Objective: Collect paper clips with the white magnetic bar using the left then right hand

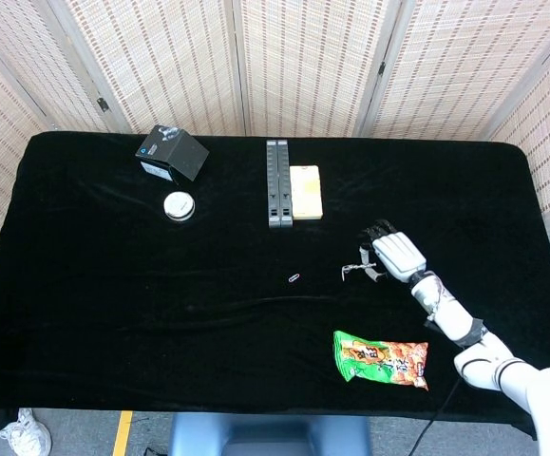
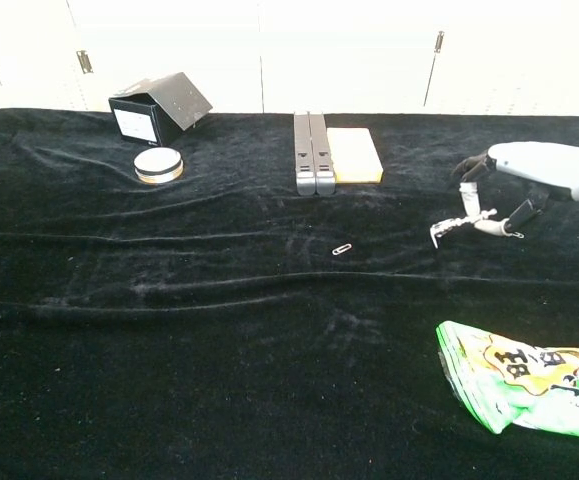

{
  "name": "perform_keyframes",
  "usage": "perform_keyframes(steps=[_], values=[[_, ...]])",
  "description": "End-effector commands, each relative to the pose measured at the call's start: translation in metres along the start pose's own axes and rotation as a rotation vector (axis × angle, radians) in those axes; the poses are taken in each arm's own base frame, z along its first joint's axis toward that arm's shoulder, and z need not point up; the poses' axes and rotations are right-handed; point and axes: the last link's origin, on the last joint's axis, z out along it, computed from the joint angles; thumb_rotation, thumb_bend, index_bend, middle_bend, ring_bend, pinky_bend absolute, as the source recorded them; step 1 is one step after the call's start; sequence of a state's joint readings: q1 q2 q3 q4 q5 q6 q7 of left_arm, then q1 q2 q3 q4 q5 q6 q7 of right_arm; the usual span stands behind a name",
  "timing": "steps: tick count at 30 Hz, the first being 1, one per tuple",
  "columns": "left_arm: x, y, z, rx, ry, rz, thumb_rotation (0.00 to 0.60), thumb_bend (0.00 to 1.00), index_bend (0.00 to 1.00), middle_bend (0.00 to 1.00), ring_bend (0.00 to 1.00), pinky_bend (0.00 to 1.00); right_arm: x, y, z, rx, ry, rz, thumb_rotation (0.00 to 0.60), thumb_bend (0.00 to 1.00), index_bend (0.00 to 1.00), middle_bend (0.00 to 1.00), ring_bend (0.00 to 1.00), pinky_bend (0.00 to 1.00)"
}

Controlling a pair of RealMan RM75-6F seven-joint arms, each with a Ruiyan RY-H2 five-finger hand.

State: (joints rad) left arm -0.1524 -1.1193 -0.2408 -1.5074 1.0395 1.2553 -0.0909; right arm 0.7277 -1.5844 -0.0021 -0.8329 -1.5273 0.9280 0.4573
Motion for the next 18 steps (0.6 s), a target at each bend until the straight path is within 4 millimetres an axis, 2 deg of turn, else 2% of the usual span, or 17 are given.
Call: perform_keyframes(steps=[1,6,14,18], values=[[0.0,0.0,0.0,-0.001,0.0,0.001,0.6,0.45,0.02,0.13,0.05,0.09,0.004,0.0,-0.008,0.01,0.02,0.008,0.6,0.49,0.88,0.24,0.15,0.0],[-0.001,0.001,0.0,-0.002,0.001,0.01,0.6,0.45,0.02,0.13,0.05,0.09,0.007,-0.001,-0.036,0.036,0.052,0.035,0.6,0.49,0.88,0.24,0.15,0.0],[0.0,0.002,-0.002,0.001,0.013,0.011,0.6,0.45,0.02,0.13,0.05,0.09,0.006,-0.001,-0.109,0.028,0.118,0.037,0.6,0.49,0.88,0.24,0.15,0.0],[0.0,0.004,-0.005,-0.005,0.024,0.018,0.6,0.45,0.02,0.13,0.05,0.09,-0.001,0.002,-0.132,0.0,0.115,0.042,0.6,0.49,0.88,0.24,0.16,0.0]])
